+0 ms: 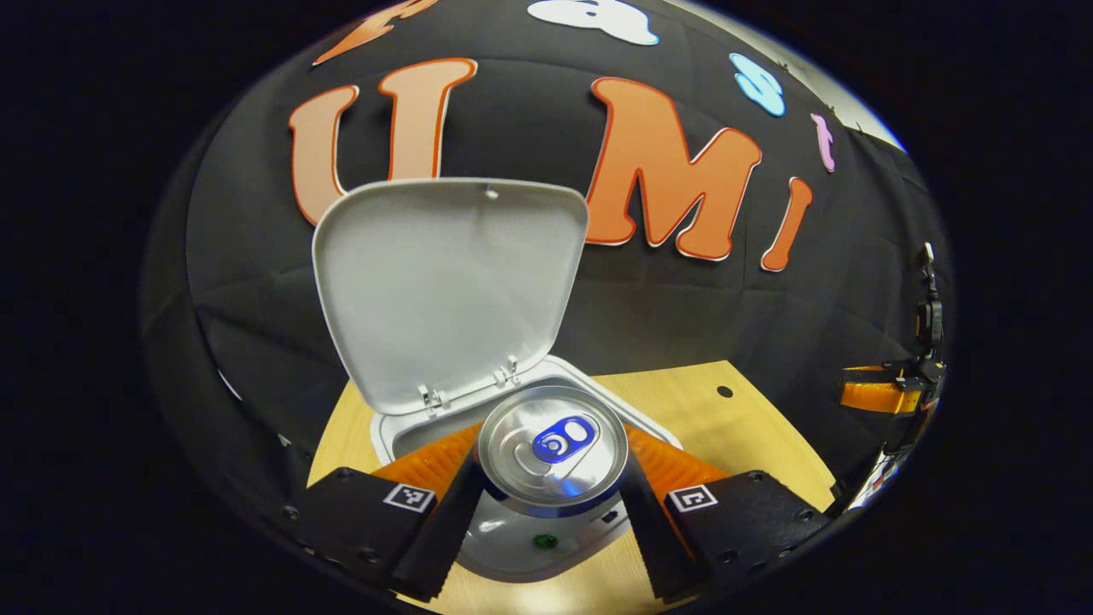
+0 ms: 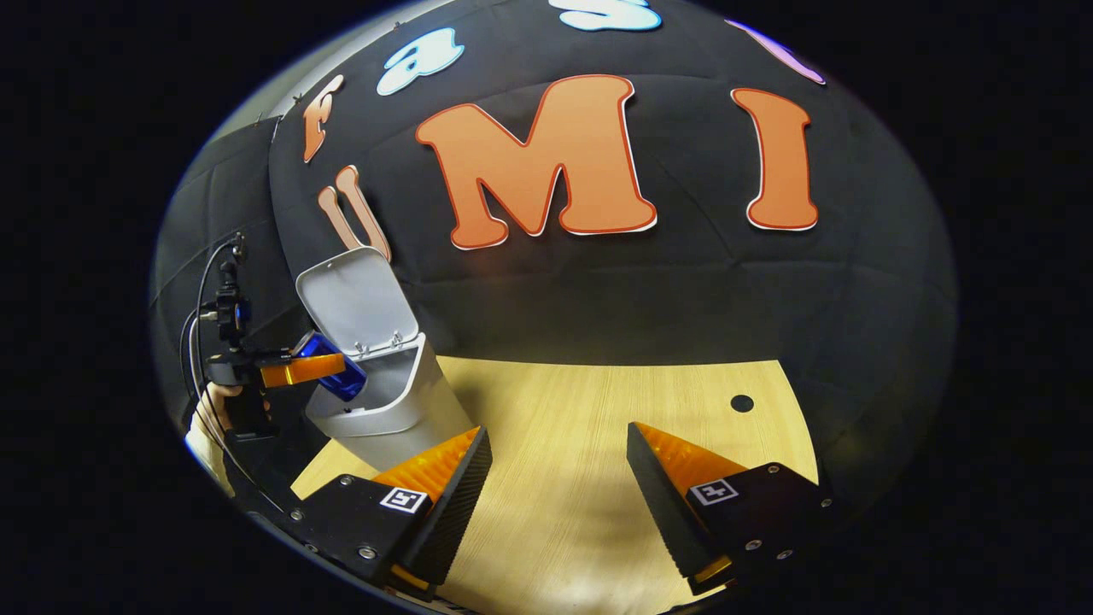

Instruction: Press the lid of the desktop garbage bin to open it, pick up the crumpled paper on the desktop and throw it into the bin, then pick up the pop can on the desktop and drop it into the bin, and finally close the garbage bin lid.

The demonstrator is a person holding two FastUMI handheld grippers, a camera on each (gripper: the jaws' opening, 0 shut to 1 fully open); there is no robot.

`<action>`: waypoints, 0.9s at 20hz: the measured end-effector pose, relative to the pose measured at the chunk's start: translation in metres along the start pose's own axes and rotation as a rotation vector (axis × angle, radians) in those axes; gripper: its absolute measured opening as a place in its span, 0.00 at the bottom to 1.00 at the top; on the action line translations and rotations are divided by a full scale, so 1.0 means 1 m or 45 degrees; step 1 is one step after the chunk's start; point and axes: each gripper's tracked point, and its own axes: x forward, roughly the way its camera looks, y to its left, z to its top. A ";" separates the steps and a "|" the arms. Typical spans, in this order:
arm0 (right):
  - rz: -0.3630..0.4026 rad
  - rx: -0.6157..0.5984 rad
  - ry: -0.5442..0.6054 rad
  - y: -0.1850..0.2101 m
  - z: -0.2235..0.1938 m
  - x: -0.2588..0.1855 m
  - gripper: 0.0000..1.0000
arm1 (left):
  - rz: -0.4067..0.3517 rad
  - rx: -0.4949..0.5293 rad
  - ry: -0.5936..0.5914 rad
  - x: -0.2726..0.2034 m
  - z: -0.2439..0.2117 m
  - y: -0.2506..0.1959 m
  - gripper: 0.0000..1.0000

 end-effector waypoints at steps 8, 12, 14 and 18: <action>-0.023 0.013 0.027 -0.002 -0.011 -0.004 0.96 | -0.001 -0.015 0.053 0.008 -0.020 0.000 0.87; -0.021 0.020 0.026 -0.001 -0.012 -0.006 0.96 | 0.010 0.007 0.037 0.001 -0.016 -0.003 0.95; -0.015 0.017 0.028 0.002 -0.014 -0.006 0.96 | 0.014 0.001 0.026 -0.003 -0.015 -0.003 0.94; -0.003 0.008 0.030 0.005 -0.015 -0.008 0.96 | 0.081 -0.009 0.014 -0.010 -0.014 0.007 0.95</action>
